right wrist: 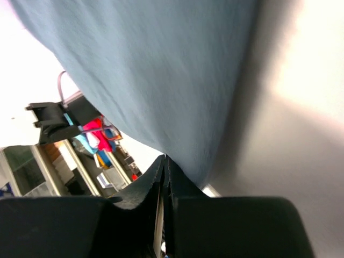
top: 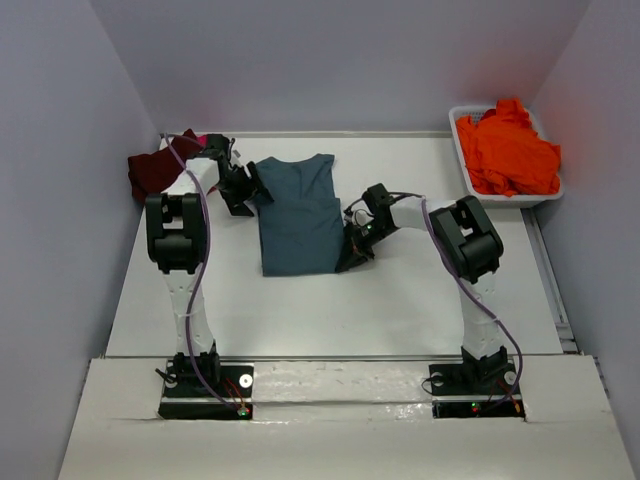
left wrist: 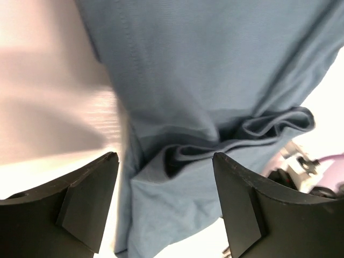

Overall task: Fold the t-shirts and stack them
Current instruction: Fold the tshirt

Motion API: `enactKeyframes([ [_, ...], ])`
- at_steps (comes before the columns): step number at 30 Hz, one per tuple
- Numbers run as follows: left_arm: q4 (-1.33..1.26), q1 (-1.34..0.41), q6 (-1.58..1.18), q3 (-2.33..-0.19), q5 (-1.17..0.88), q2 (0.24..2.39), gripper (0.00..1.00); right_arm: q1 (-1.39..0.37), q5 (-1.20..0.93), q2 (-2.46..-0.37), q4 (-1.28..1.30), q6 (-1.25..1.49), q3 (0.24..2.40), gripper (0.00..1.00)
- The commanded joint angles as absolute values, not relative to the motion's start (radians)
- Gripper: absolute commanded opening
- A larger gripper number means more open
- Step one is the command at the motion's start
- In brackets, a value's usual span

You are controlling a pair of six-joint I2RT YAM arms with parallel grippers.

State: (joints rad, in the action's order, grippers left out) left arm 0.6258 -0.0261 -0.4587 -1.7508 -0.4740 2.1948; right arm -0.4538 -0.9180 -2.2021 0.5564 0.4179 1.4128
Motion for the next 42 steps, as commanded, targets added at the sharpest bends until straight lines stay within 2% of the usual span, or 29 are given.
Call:
enactKeyframes([
  [1,0.649,-0.031,-0.431,-1.640,-0.414,2.082,0.83,-0.468,-0.798,-2.143,0.687,0.459,1.350,0.15],
  [2,0.632,-0.031,-0.436,-1.596,-0.417,2.054,0.83,-0.468,-0.778,-2.119,0.681,0.457,1.342,0.20],
  [3,0.611,-0.031,-0.440,-1.512,-0.420,2.001,0.84,-0.468,-0.766,-2.091,0.666,0.457,1.327,0.34],
  [5,0.589,-0.031,-0.451,-1.435,-0.417,1.921,0.84,-0.468,-0.738,-2.022,0.660,0.453,1.316,0.53],
  [8,0.557,-0.031,-0.472,-1.283,-0.411,1.817,0.85,-0.468,-0.719,-1.967,0.667,0.445,1.304,0.62],
  [14,0.551,-0.040,-0.486,-1.140,-0.433,1.666,0.85,-0.468,-0.709,-1.943,0.635,0.459,1.246,0.63],
  [21,0.519,-0.058,-0.495,-0.971,-0.482,1.588,0.85,-0.468,-0.726,-1.973,0.578,0.482,1.189,0.65],
  [24,0.500,-0.058,-0.499,-0.910,-0.488,1.562,0.86,-0.468,-0.709,-1.971,0.552,0.489,1.184,0.69],
  [30,0.474,-0.058,-0.492,-0.884,-0.514,1.557,0.88,-0.468,-0.701,-1.968,0.476,0.521,1.177,0.72],
  [42,0.405,-0.058,-0.459,-0.874,-0.526,1.601,0.88,-0.459,-0.635,-1.934,0.229,0.626,1.088,0.72],
])
